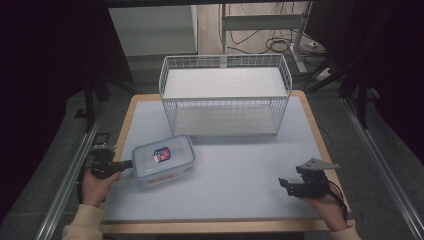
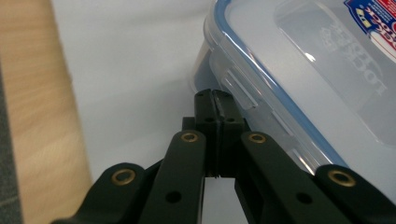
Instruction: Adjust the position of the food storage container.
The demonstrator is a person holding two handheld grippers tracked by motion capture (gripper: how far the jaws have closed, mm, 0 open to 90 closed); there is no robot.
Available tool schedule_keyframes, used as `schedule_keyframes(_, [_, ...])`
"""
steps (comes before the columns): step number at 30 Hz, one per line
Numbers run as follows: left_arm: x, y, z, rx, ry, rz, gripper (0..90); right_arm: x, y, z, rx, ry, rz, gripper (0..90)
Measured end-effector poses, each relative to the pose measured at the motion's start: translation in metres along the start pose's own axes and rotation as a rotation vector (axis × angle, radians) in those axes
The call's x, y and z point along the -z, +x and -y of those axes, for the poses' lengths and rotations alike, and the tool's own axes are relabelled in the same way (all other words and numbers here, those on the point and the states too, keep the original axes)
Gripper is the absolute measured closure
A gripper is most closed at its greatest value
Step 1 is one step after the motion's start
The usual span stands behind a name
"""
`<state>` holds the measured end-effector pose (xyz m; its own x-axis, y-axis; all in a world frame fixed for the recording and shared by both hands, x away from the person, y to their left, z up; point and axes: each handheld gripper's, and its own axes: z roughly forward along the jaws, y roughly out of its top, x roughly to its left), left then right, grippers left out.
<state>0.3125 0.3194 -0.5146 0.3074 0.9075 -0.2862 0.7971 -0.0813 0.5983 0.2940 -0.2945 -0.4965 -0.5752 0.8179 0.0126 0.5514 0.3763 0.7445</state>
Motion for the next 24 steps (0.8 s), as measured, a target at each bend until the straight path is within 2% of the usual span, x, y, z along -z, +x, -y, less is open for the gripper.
schedule_keyframes(4, [-0.012, -0.006, -0.011, -0.019, -0.004, 0.037, 89.7, 0.0, -0.001, 0.0, -0.004, 0.001, 0.002, 19.3])
schedule_keyframes(14, [-0.031, -0.027, -0.024, -0.053, -0.006, 0.081, 89.8, 0.001, 0.0, 0.0, -0.001, 0.0, 0.002, 19.3])
schedule_keyframes(17, [-0.035, -0.031, -0.026, -0.047, -0.012, 0.108, 89.8, 0.001, 0.0, 0.0, -0.001, -0.001, 0.001, 19.3])
schedule_keyframes(18, [-0.037, -0.034, -0.027, -0.055, -0.011, 0.111, 89.8, 0.0, 0.0, 0.0, -0.001, 0.0, 0.0, 19.3])
schedule_keyframes(19, [-0.041, -0.042, -0.031, -0.082, -0.007, 0.101, 89.8, 0.0, -0.001, 0.0, -0.002, 0.002, 0.001, 19.3])
schedule_keyframes(22, [-0.046, -0.053, -0.037, -0.09, -0.016, 0.129, 89.8, -0.001, 0.0, 0.0, -0.002, 0.003, 0.001, 19.2])
schedule_keyframes(24, [-0.05, -0.061, -0.04, -0.113, -0.011, 0.124, 89.8, 0.0, 0.0, 0.0, -0.001, 0.003, 0.0, 19.3])
